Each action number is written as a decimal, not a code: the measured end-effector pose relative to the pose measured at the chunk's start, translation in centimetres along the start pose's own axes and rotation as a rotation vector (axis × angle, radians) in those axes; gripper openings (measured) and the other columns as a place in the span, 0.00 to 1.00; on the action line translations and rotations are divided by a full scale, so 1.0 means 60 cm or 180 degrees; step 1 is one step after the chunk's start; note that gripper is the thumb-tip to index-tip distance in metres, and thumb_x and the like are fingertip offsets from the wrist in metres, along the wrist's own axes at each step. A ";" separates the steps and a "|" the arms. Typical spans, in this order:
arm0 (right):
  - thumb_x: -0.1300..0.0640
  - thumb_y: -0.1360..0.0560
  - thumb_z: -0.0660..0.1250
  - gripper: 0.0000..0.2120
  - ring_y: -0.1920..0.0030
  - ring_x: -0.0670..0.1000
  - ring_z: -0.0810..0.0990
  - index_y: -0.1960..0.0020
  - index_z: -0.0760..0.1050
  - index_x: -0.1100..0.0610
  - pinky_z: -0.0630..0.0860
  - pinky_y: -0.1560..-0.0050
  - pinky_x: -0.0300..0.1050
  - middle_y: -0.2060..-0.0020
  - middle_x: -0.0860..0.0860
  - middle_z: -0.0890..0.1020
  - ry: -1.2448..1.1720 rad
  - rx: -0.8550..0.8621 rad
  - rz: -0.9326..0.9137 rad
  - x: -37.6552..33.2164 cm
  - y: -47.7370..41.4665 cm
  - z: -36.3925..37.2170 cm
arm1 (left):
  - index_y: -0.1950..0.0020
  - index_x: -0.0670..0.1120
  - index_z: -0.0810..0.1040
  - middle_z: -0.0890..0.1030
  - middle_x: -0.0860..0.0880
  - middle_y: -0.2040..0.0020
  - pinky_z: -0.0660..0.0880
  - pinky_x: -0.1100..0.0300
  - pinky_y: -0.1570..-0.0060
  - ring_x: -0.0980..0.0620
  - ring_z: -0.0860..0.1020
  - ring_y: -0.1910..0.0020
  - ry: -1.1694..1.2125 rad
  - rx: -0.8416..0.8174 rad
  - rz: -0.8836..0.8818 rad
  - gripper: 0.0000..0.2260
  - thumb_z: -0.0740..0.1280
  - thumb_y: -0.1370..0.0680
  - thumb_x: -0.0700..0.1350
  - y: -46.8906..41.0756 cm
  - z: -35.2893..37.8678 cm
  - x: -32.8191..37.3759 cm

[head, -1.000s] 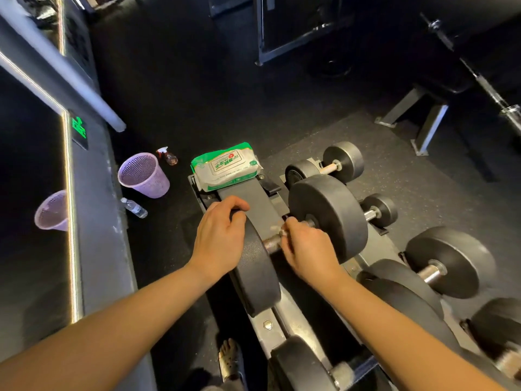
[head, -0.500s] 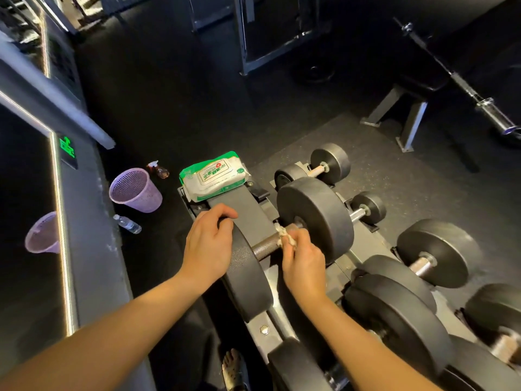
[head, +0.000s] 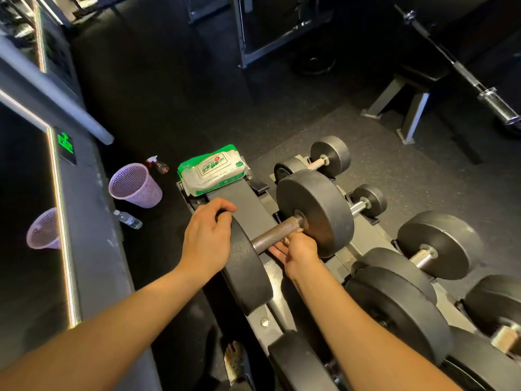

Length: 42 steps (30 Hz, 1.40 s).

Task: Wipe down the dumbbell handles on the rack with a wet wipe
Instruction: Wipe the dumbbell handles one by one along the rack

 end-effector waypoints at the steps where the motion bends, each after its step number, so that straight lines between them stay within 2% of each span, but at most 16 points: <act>1: 0.62 0.15 0.57 0.11 0.55 0.57 0.85 0.47 0.78 0.58 0.83 0.53 0.55 0.57 0.57 0.84 0.0099 -0.0123 0.0001 0.001 -0.003 0.005 | 0.43 0.56 0.79 0.78 0.54 0.42 0.71 0.56 0.40 0.58 0.74 0.42 0.0009 0.0003 -0.0006 0.11 0.58 0.16 0.45 0.000 0.000 0.000; 5: 0.69 0.18 0.51 0.17 0.53 0.55 0.85 0.48 0.77 0.56 0.82 0.56 0.50 0.58 0.54 0.84 0.0641 -0.0653 0.0008 0.021 0.003 0.012 | 0.44 0.57 0.79 0.78 0.54 0.42 0.71 0.55 0.41 0.60 0.74 0.43 0.0038 -0.0012 -0.0043 0.11 0.58 0.16 0.44 -0.001 0.001 -0.003; 9: 0.71 0.22 0.54 0.14 0.68 0.47 0.73 0.55 0.73 0.57 0.69 0.68 0.40 0.66 0.52 0.74 0.1511 -0.0631 -0.0296 0.022 0.011 0.012 | 0.44 0.56 0.79 0.78 0.54 0.43 0.71 0.56 0.42 0.62 0.73 0.43 0.0040 -0.0026 -0.0022 0.11 0.58 0.16 0.44 -0.001 0.001 -0.001; 11: 0.72 0.24 0.57 0.11 0.67 0.50 0.71 0.57 0.74 0.60 0.68 0.68 0.41 0.67 0.55 0.74 0.1886 -0.0796 -0.0350 0.043 0.021 0.023 | 0.44 0.56 0.79 0.78 0.54 0.43 0.70 0.57 0.42 0.63 0.73 0.43 0.0029 -0.0034 -0.0028 0.11 0.58 0.16 0.44 -0.002 0.001 -0.002; 15: 0.67 0.24 0.64 0.09 0.61 0.57 0.76 0.50 0.78 0.72 0.74 0.62 0.47 0.61 0.62 0.79 0.2142 -0.0999 -0.0181 0.072 0.035 0.022 | 0.44 0.56 0.79 0.77 0.54 0.43 0.67 0.66 0.48 0.65 0.72 0.45 -0.0064 -0.0043 -0.0021 0.11 0.58 0.16 0.44 -0.002 0.002 -0.003; 17: 0.66 0.27 0.66 0.07 0.67 0.55 0.74 0.56 0.81 0.69 0.70 0.68 0.44 0.65 0.60 0.78 0.2062 -0.1001 -0.0008 0.068 0.042 0.012 | 0.44 0.56 0.79 0.77 0.54 0.43 0.67 0.67 0.48 0.65 0.72 0.45 -0.0059 -0.0058 -0.0013 0.11 0.58 0.16 0.44 -0.002 0.001 -0.003; 19: 0.70 0.26 0.64 0.11 0.75 0.48 0.72 0.64 0.82 0.64 0.70 0.73 0.39 0.72 0.55 0.77 0.1430 -0.0767 0.0347 0.058 0.039 -0.009 | 0.44 0.56 0.79 0.77 0.54 0.43 0.66 0.68 0.49 0.65 0.72 0.45 -0.0055 -0.0072 -0.0006 0.11 0.58 0.16 0.44 -0.002 0.001 -0.002; 22: 0.72 0.21 0.62 0.10 0.79 0.46 0.75 0.58 0.78 0.68 0.76 0.77 0.38 0.71 0.56 0.78 -0.0168 -0.0102 0.0649 0.023 0.020 -0.036 | 0.44 0.55 0.79 0.78 0.53 0.44 0.65 0.69 0.51 0.65 0.73 0.46 -0.0048 -0.0033 0.0013 0.11 0.58 0.16 0.44 0.000 0.000 0.002; 25: 0.67 0.19 0.64 0.06 0.72 0.47 0.78 0.52 0.79 0.66 0.80 0.70 0.40 0.65 0.55 0.79 -0.0866 0.0300 0.0317 0.001 0.020 -0.035 | 0.44 0.54 0.79 0.78 0.54 0.45 0.65 0.70 0.51 0.65 0.73 0.47 -0.0067 -0.0025 0.0042 0.12 0.57 0.16 0.44 0.000 -0.001 0.002; 28: 0.62 0.19 0.66 0.07 0.73 0.46 0.74 0.55 0.80 0.62 0.75 0.71 0.37 0.69 0.52 0.78 -0.0186 0.0147 0.0059 0.017 0.050 -0.021 | 0.44 0.55 0.79 0.78 0.54 0.45 0.66 0.69 0.51 0.65 0.73 0.47 -0.0064 -0.0037 0.0041 0.12 0.57 0.16 0.45 -0.002 0.000 -0.001; 31: 0.58 0.17 0.65 0.11 0.75 0.45 0.69 0.53 0.80 0.64 0.69 0.75 0.36 0.72 0.51 0.75 0.0791 -0.0179 -0.0053 0.007 0.063 -0.018 | 0.44 0.55 0.79 0.78 0.55 0.45 0.66 0.69 0.49 0.65 0.73 0.45 -0.0112 -0.0040 0.0132 0.12 0.57 0.15 0.44 -0.003 0.001 0.001; 34: 0.54 0.17 0.63 0.15 0.74 0.45 0.68 0.54 0.82 0.63 0.68 0.73 0.38 0.71 0.50 0.74 0.0964 -0.0129 -0.0441 -0.043 0.062 -0.028 | 0.44 0.54 0.79 0.78 0.56 0.45 0.67 0.67 0.49 0.64 0.73 0.45 -0.0206 -0.0032 0.0229 0.12 0.57 0.15 0.44 -0.003 0.001 0.005; 36: 0.53 0.16 0.62 0.16 0.73 0.46 0.69 0.54 0.81 0.61 0.68 0.72 0.39 0.70 0.50 0.74 0.0985 -0.0068 -0.0637 -0.060 0.069 -0.025 | 0.45 0.53 0.79 0.79 0.55 0.48 0.70 0.62 0.48 0.60 0.74 0.47 -0.0356 -0.0119 0.0289 0.11 0.57 0.16 0.45 -0.003 0.001 0.014; 39: 0.56 0.15 0.57 0.14 0.73 0.46 0.68 0.49 0.78 0.62 0.67 0.73 0.40 0.70 0.50 0.73 0.1061 -0.0193 -0.0582 -0.047 0.082 -0.012 | 0.50 0.50 0.80 0.79 0.54 0.54 0.74 0.54 0.49 0.56 0.74 0.53 -0.1642 -0.0170 0.1301 0.10 0.60 0.17 0.50 0.004 0.002 0.082; 41: 0.58 0.15 0.56 0.13 0.74 0.46 0.68 0.47 0.78 0.62 0.66 0.75 0.40 0.71 0.50 0.73 0.0998 -0.0147 -0.0585 -0.048 0.083 -0.011 | 0.43 0.52 0.81 0.81 0.53 0.50 0.73 0.54 0.48 0.54 0.75 0.49 -0.2077 -0.0613 0.1959 0.10 0.63 0.18 0.52 0.007 0.037 0.133; 42: 0.58 0.15 0.56 0.13 0.75 0.46 0.67 0.47 0.78 0.62 0.66 0.75 0.40 0.71 0.51 0.73 0.0963 -0.0104 -0.0587 -0.052 0.083 -0.011 | 0.39 0.53 0.80 0.81 0.54 0.48 0.74 0.54 0.47 0.54 0.76 0.47 -0.2001 -0.0984 0.1970 0.11 0.64 0.18 0.52 0.003 0.060 0.147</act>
Point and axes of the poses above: each hand's wrist, its own y-axis away from the middle knuckle, its own z-axis out of the palm, x = y × z, the point moved 8 cm from there along -y, towards the middle knuckle
